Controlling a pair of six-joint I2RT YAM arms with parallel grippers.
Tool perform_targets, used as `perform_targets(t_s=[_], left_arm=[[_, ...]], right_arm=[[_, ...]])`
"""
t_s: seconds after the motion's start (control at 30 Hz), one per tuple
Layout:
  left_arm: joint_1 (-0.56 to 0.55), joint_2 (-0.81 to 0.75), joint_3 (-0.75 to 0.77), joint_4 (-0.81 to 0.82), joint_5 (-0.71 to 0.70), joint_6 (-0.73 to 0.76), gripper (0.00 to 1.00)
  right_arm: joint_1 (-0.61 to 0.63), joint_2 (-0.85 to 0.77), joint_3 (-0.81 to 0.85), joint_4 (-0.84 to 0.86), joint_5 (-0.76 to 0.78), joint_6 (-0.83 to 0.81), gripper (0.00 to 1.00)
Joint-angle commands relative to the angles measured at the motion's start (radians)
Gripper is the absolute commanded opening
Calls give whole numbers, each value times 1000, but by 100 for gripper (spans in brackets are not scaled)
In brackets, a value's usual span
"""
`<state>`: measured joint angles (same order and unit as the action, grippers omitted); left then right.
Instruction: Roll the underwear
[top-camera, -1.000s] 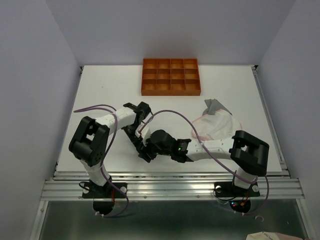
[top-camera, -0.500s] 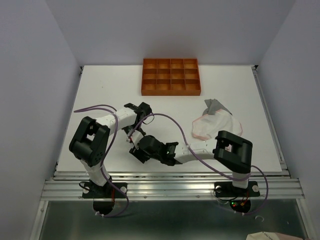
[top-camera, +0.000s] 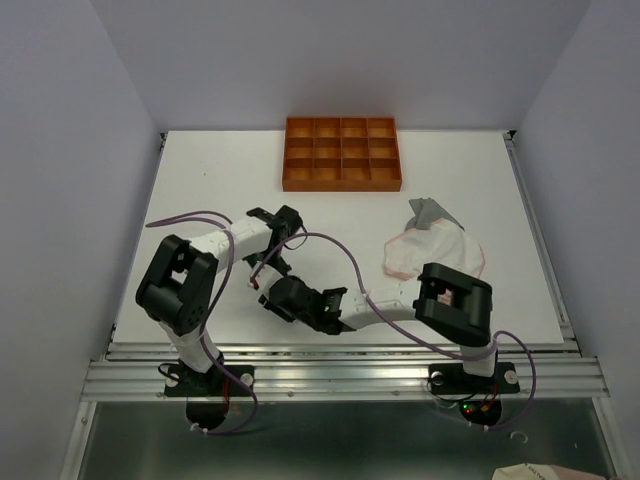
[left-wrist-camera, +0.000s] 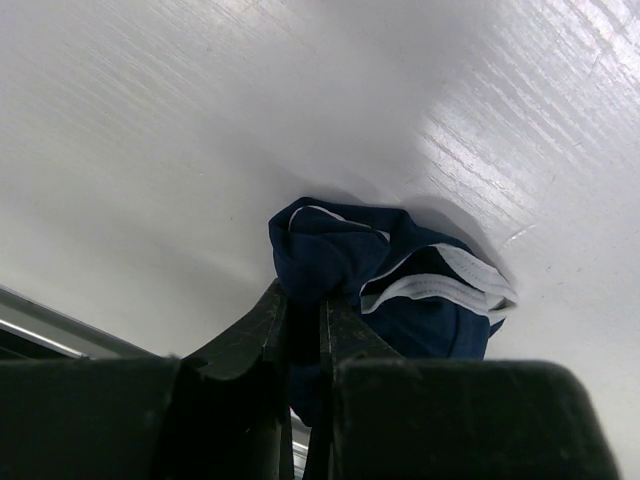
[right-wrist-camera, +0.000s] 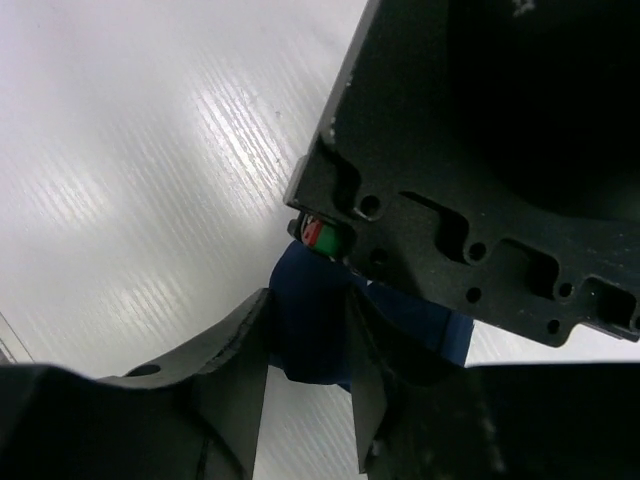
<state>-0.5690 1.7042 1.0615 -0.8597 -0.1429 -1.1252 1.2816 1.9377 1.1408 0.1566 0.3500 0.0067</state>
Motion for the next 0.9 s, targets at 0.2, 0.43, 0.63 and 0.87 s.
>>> perform_targets(t_s=[0.2,0.43,0.63,0.87], left_arm=[[-17,-18,-109,-32,55,-7,9],[-17,-123,-117,-78,36,8,40],[-3,-244,-98,-140,3,28,48],[103,-296,-38,-153,-24,111,40]], right_arm=[[19,47,42,-20,84,-8,1],[19,9,-78,101,-61,-31,1],[10,-39,-179,213,-174,-59,1],[1,-57,-239,270,-258,-90,1]])
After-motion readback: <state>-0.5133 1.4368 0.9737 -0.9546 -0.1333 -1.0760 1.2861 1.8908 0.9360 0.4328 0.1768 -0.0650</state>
